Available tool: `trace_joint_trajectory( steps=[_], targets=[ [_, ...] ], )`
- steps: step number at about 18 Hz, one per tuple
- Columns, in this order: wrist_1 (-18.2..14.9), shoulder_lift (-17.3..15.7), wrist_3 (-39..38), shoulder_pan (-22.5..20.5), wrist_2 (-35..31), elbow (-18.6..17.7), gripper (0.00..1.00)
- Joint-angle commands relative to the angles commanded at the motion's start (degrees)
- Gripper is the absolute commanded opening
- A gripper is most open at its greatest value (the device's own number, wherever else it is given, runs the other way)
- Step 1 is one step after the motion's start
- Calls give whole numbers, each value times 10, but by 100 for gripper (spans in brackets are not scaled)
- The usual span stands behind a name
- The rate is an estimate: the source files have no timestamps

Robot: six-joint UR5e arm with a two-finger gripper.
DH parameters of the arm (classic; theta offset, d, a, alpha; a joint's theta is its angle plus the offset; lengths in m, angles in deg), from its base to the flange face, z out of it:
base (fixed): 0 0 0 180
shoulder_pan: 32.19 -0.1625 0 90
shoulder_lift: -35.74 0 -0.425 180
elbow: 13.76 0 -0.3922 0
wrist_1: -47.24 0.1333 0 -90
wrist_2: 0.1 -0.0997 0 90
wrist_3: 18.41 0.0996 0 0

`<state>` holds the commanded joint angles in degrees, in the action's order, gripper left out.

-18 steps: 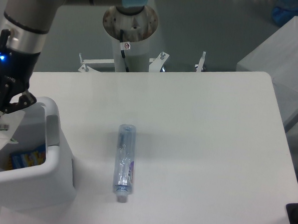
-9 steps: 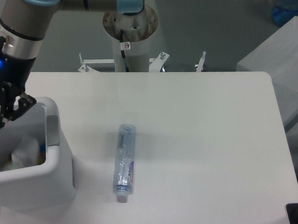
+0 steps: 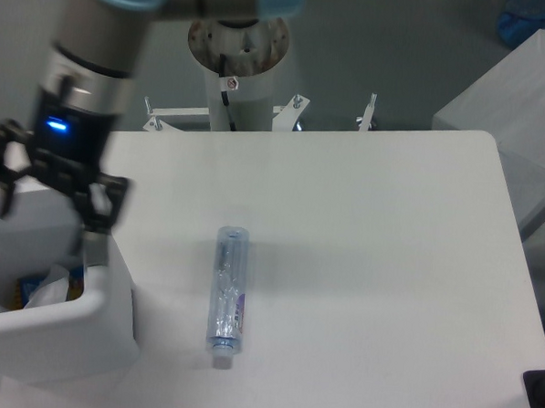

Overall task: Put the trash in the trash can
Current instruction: 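Move the gripper back over the clear bottle with purple label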

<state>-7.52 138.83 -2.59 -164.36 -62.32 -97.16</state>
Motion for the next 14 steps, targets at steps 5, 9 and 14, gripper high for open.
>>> trace_joint_trajectory(
  steps=[5, 9, 14],
  targets=[
    [-1, 64, -2, -36, -17, -2, 100],
    [-4, 120, 6, -47, -77, -2, 100],
    [0, 179, 3, -48, -108, 14, 100]
  ],
)
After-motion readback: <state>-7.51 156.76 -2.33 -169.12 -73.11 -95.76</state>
